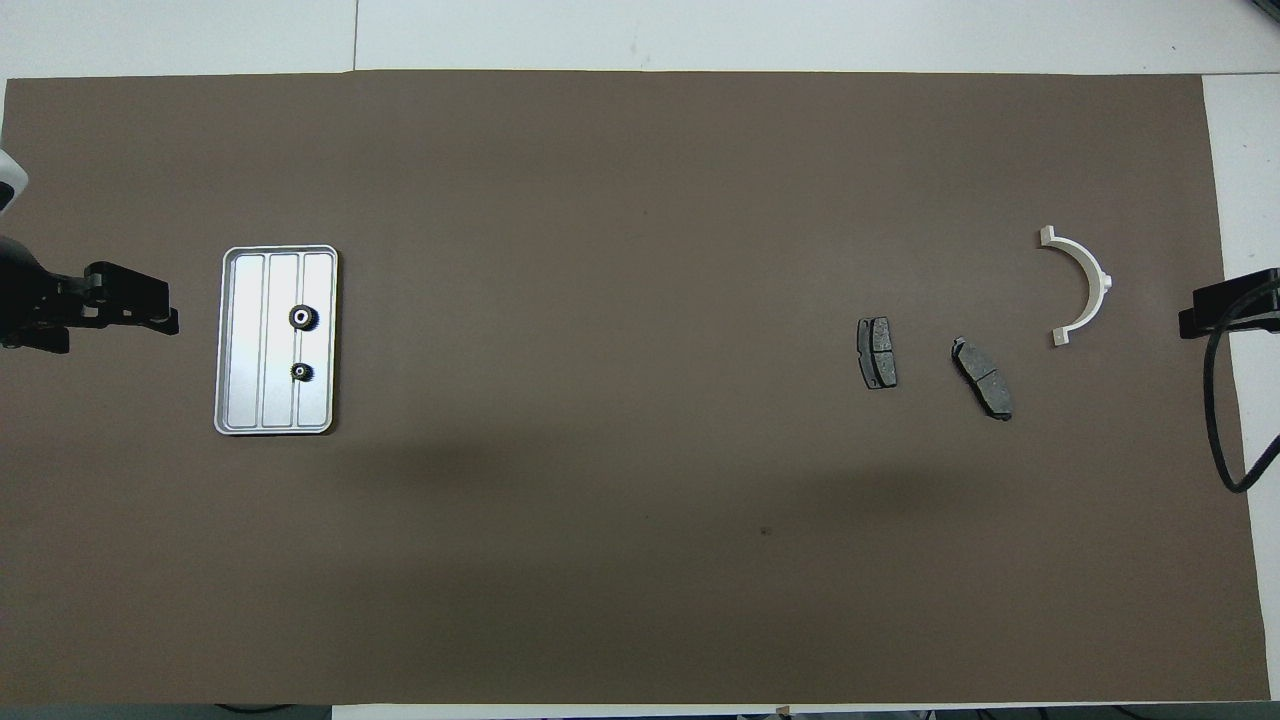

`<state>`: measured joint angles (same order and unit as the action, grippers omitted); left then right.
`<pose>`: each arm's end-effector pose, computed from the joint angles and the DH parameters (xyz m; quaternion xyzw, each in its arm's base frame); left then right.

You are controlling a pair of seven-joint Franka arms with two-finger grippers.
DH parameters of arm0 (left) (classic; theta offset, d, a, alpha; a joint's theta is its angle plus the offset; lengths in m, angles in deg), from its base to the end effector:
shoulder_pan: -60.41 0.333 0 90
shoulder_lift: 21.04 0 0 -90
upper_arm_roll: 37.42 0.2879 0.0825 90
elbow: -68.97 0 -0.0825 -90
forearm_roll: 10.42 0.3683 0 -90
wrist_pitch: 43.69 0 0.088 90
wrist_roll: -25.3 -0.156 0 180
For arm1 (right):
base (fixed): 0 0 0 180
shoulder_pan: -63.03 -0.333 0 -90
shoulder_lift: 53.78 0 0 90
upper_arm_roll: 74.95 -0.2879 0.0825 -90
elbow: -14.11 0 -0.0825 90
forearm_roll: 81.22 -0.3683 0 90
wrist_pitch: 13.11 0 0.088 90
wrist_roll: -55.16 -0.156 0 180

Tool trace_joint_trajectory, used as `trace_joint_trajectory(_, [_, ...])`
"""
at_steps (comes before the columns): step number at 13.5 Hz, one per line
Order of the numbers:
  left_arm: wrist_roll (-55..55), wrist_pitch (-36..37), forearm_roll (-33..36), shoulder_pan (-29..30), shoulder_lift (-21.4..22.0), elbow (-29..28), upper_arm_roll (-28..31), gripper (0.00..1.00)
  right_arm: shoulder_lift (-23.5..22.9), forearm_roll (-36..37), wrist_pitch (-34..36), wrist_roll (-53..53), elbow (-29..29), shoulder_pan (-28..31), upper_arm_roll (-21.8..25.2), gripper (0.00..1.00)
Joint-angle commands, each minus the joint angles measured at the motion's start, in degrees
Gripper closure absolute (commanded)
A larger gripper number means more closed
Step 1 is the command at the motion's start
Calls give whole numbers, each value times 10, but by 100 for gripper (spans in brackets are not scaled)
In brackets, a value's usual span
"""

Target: Pick bearing gear from pile to tray

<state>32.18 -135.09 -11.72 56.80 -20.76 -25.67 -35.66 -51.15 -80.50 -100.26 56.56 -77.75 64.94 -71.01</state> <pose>0.5340 -0.0207 0.5153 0.9986 0.0444 -0.0266 0.0094 0.5157 -0.0555 0.5527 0.9991 -0.0390 -0.0185 0.0035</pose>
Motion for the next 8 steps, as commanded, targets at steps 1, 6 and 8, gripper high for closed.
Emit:
trace_joint_trajectory(1, [-5,-18,-1,-6,-5,2,4,0,7,-5,9,11,0,6,-2,0])
trace_joint_trajectory(6, [-5,-17,-1,-6,-3,2,4,0,7,-7,8,10,0,8,-1,0])
trace_joint_trajectory(8, [-5,-16,-1,-6,-3,2,4,0,7,-5,8,9,0,8,-1,0])
